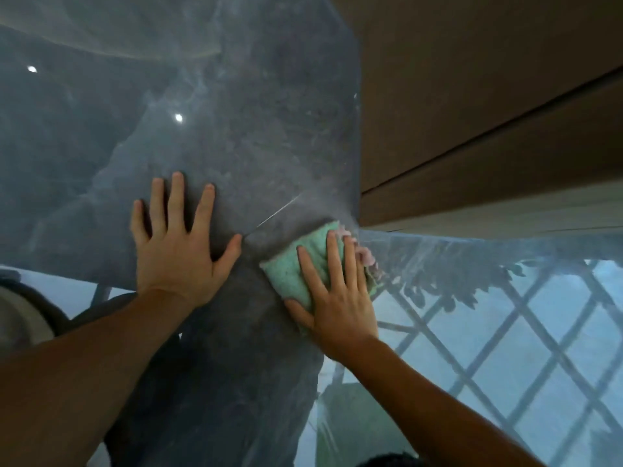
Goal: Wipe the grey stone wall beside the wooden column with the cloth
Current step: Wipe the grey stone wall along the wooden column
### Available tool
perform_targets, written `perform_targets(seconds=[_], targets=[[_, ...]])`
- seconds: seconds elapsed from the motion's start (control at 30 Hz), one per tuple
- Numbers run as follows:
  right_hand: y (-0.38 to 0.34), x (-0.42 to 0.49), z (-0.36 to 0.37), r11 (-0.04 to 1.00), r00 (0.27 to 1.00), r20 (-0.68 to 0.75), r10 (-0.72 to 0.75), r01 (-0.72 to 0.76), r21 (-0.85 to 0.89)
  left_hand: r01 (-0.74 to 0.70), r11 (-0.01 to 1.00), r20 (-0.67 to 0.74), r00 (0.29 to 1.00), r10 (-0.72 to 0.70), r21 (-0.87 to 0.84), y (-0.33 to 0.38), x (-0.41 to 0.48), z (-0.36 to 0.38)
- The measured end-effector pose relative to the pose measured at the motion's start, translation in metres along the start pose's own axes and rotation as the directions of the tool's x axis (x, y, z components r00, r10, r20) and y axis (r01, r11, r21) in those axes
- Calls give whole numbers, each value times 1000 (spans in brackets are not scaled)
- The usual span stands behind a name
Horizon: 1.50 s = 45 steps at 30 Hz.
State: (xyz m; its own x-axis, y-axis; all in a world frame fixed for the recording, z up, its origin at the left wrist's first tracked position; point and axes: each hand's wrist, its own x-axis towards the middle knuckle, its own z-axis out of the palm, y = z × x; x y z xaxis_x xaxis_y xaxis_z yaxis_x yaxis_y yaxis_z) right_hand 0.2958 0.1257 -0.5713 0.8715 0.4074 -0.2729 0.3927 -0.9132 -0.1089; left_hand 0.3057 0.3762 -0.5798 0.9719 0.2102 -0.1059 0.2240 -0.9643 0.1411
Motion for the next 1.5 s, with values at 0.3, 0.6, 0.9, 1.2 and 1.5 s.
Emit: perform_targets(seconds=[0.3,0.6,0.9,1.2,1.5], targets=[[3,228,-72,963,978,27,208,-209,168,-2,999,-42,999,0,-33,-1,-2,5],[95,-11,-5,926,935,-6,-354,349,-140,-20,997,-105,994,13,-68,1,-4,9],[209,-15,-22,342,312,-185,932,-925,166,-18,997,-140,990,8,-73,-3,-1,19],[-29,1,6,988,985,-104,-134,142,67,-79,994,-236,970,58,-82,0,-4,14],[187,-46,-5,745,733,-130,667,-658,113,-9,997,-137,991,-2,-81,-2,0,15]])
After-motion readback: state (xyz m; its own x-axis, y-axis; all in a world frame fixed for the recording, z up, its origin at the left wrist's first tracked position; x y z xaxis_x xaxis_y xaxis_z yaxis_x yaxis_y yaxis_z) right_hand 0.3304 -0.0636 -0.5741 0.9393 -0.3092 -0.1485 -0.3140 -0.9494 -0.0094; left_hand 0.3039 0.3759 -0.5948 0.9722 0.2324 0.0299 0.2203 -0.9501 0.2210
